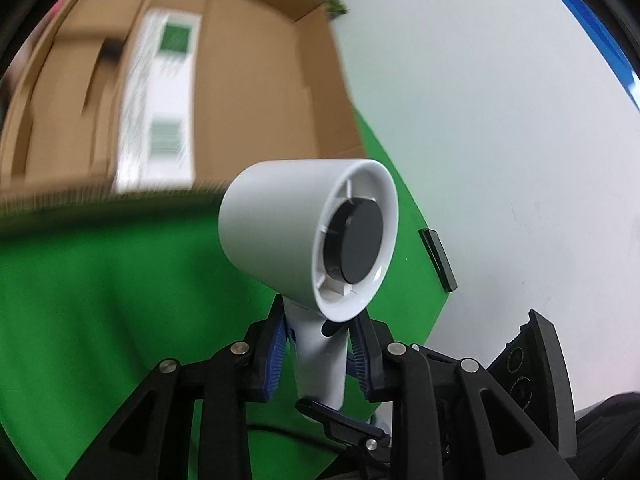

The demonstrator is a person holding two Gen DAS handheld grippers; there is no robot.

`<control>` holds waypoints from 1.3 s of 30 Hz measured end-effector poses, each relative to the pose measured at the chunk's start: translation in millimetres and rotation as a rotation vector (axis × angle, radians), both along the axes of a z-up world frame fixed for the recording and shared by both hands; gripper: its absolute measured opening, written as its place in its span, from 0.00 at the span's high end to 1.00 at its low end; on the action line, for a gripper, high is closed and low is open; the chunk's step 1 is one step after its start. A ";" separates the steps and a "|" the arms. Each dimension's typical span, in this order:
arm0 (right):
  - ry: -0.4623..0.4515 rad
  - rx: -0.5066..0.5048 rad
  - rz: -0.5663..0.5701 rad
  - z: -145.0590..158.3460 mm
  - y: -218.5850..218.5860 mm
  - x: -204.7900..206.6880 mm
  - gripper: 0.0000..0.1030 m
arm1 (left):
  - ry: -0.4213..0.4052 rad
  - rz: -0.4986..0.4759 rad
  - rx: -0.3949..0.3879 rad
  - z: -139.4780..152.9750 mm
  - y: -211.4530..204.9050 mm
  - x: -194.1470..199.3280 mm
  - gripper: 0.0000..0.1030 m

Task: Organize objects
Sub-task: 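Lift the fan upright with both grippers and carry it over the tray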

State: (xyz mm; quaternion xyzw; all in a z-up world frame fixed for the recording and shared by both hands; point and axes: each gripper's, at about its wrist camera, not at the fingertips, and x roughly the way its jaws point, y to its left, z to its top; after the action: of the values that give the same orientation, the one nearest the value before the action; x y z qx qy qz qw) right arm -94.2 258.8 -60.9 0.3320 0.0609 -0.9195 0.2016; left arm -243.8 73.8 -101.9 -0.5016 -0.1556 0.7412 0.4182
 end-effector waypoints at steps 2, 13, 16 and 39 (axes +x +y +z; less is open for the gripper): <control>0.032 -0.002 -0.013 7.5 -0.1 -4.5 0.69 | 0.067 -0.010 -0.029 18.5 7.8 -2.4 0.74; 0.191 -0.036 -0.056 65.5 8.0 -45.4 0.69 | 0.308 -0.028 -0.086 108.1 21.6 -35.7 0.75; 0.197 -0.075 -0.053 77.5 11.5 -59.2 0.69 | 0.353 -0.037 -0.101 125.0 27.3 -29.2 0.75; -0.197 -0.196 -0.022 20.9 3.5 -169.1 0.69 | 0.111 -0.006 -0.203 38.9 31.1 -153.4 0.75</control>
State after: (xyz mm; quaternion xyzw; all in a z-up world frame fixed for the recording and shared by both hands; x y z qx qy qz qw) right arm -263.3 262.3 -40.0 0.4000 -0.0531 -0.8861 0.2279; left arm -397.3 104.9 -63.1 -0.4999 -0.0548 0.7785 0.3756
